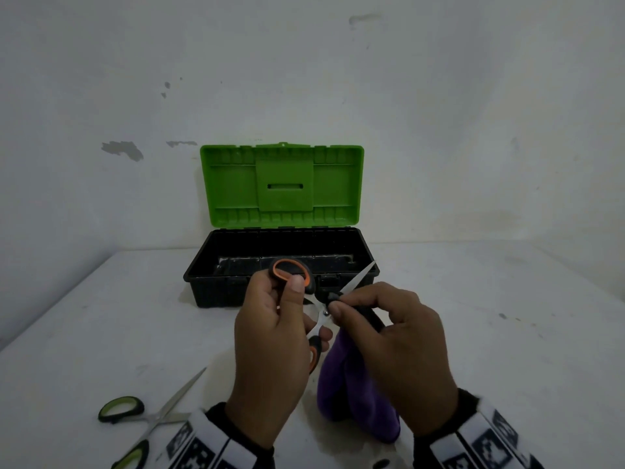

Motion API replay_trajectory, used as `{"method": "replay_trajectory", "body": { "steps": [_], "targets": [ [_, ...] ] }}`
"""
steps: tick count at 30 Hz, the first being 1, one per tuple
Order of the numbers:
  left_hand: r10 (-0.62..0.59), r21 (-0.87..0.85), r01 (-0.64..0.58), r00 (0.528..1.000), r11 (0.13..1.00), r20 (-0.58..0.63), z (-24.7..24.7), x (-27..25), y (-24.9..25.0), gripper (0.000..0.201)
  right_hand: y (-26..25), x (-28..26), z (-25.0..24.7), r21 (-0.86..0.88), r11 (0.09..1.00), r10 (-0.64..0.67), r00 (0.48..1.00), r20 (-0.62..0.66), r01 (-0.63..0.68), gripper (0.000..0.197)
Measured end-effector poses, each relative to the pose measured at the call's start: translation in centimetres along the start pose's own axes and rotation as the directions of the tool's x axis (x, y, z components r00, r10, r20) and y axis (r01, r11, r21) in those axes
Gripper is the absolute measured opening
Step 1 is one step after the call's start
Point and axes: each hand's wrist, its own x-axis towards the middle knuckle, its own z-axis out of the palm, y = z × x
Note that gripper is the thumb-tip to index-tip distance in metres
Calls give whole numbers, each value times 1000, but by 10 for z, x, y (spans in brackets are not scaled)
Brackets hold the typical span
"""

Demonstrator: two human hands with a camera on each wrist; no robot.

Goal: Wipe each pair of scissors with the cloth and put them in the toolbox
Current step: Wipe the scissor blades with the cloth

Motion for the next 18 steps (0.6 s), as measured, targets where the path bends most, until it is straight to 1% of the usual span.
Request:
{"method": "replay_trajectory", "body": {
  "steps": [2, 4, 5, 8, 10, 12, 13, 16, 18],
  "targets": [
    [-1, -12, 1, 1000, 1000, -3, 1, 1, 0, 16, 1, 2, 3, 64, 996, 69, 995, -66, -65, 5],
    [-21, -26, 21, 1000, 999, -8, 2, 1, -2, 13, 2, 3, 5, 93, 990, 115, 986, -120, -104, 7],
    [-27, -23, 26, 1000, 999, -14, 1, 2, -3, 13, 1, 3, 6, 103, 988, 124, 986, -113, -113, 8],
    [-34, -28, 33, 999, 999, -20, -1, 2, -4, 13, -4, 0, 6, 103, 989, 106, 994, -20, -103, 5],
    [-37, -37, 36, 999, 999, -13, -1, 1, -4, 14, -1, 4, 4, 107, 987, 125, 992, -24, -122, 6],
    [-50, -49, 49, 999, 998, -5, -1, 1, -5, 14, 3, 7, 2, 103, 985, 146, 986, -76, -138, 8],
    [-55, -53, 54, 998, 997, -7, -1, 1, -6, 13, 3, 8, 2, 101, 985, 150, 985, -82, -142, 9],
    [-67, -62, 66, 998, 996, -19, -2, 2, -3, 13, -5, 3, 4, 122, 984, 132, 991, -15, -130, 8],
    [-65, -74, 64, 998, 995, -5, -3, 3, -1, 14, -5, 4, 4, 134, 983, 130, 991, -11, -127, 7]
  ]
}}
